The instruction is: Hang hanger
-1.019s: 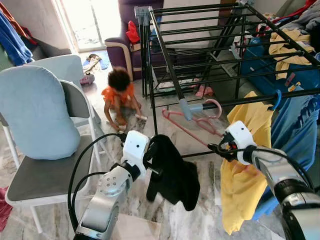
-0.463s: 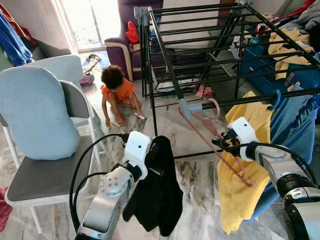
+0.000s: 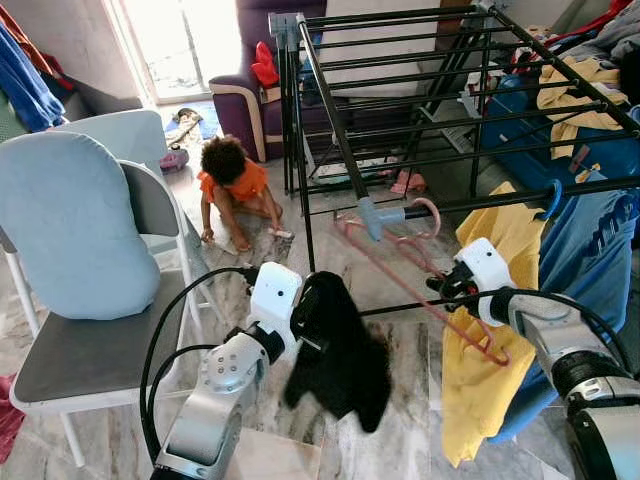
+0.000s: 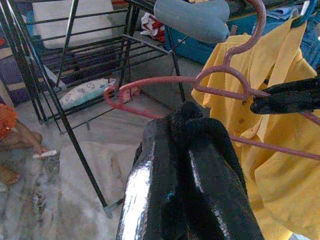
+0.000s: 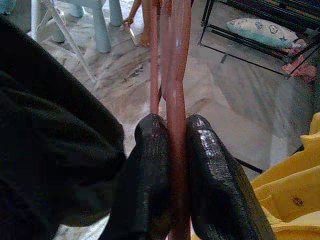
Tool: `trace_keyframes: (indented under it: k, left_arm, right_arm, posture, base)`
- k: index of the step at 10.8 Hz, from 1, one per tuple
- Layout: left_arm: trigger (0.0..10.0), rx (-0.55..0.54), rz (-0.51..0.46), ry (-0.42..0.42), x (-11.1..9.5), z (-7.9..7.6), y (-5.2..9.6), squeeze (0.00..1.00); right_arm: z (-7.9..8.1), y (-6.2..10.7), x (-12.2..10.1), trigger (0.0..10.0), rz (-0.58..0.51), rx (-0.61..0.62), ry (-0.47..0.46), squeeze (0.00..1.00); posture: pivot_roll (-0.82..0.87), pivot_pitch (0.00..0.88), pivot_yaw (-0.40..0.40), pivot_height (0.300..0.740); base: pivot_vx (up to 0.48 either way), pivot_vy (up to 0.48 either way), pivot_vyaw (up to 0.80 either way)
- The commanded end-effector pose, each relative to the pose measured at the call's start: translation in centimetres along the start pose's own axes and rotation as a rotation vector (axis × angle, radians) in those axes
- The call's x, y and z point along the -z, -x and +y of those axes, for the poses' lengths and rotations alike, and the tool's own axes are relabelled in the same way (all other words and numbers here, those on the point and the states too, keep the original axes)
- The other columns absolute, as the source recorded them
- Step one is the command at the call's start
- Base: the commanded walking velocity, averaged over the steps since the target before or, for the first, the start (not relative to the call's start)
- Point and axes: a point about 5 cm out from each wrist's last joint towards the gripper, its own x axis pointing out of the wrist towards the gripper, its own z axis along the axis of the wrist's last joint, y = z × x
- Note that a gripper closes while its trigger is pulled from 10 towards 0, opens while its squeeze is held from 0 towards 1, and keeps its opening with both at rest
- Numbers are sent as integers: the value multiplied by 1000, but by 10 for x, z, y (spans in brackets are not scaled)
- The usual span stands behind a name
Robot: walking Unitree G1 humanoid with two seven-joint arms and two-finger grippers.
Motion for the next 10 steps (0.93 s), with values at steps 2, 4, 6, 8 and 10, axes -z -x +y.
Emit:
trace_keyframes:
  k: [2, 4, 6, 8, 10]
  left_arm:
    - [10000, 3, -16, -23, -6, 0, -3, 0]
    - [10000, 6, -14, -24, -6, -1, -3, 0]
    - [10000, 5, -12, -25, -6, -1, -4, 0]
    - [10000, 6, -10, -25, -6, -1, -4, 0]
    - [10000, 8, -9, -26, -6, -1, -4, 0]
  right_arm:
    - [4, 1, 8, 2980, 9, -29, -30, 0]
    - [5, 3, 12, 10000, 15, -54, -67, 1000]
    - [5, 5, 15, 10000, 25, -65, -72, 1000]
    - [6, 6, 18, 10000, 34, -71, -64, 1000]
    - [8, 6, 21, 1882, 47, -83, -66, 0]
  posture:
    - [-65, 0, 22, 740]
    - [-65, 0, 21, 740]
    - [-66, 0, 20, 740]
    - [-67, 0, 20, 740]
    - [-68, 0, 21, 740]
  base:
    - [0, 0, 0]
    - [0, 0, 0]
    - [0, 0, 0]
    - [0, 0, 0]
    - [0, 0, 0]
